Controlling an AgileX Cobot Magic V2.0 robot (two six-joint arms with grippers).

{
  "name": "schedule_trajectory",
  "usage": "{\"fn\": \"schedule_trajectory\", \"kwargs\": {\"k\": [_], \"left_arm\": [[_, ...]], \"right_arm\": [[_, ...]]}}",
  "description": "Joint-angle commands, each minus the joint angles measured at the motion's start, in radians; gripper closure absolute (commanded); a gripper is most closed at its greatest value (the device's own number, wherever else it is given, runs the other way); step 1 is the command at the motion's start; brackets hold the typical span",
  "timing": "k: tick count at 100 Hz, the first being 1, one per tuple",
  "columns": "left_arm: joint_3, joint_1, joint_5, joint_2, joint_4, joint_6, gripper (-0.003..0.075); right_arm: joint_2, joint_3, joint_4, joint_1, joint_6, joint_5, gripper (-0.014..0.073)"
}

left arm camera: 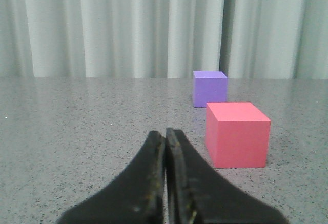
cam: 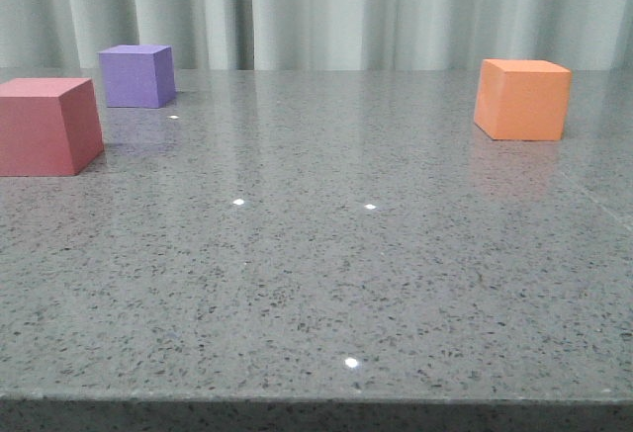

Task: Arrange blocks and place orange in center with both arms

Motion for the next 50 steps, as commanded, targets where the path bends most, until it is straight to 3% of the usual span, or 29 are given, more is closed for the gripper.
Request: {"fn": "schedule_trajectory", "kwargs": {"k": [1, 35, 50], "left_arm": [[0.042, 0.002, -0.081, -0.037, -0.001, 0.000, 0.0741], [0.042, 0.002, -0.081, -0.037, -0.001, 0.000, 0.0741], [0.042, 0.002, -0.081, -0.037, -0.001, 0.000, 0.0741]], "right_arm": [[-0.014, -0.019, 0.000, 0.002, -0.005, -0.083, 0.0662], [-0.014, -0.052, 0.006, 0.002, -0.005, -0.137, 0.0662], [-0.006, -0.164, 0.016, 0.002, -0.005, -0.054, 0.0662]]}}
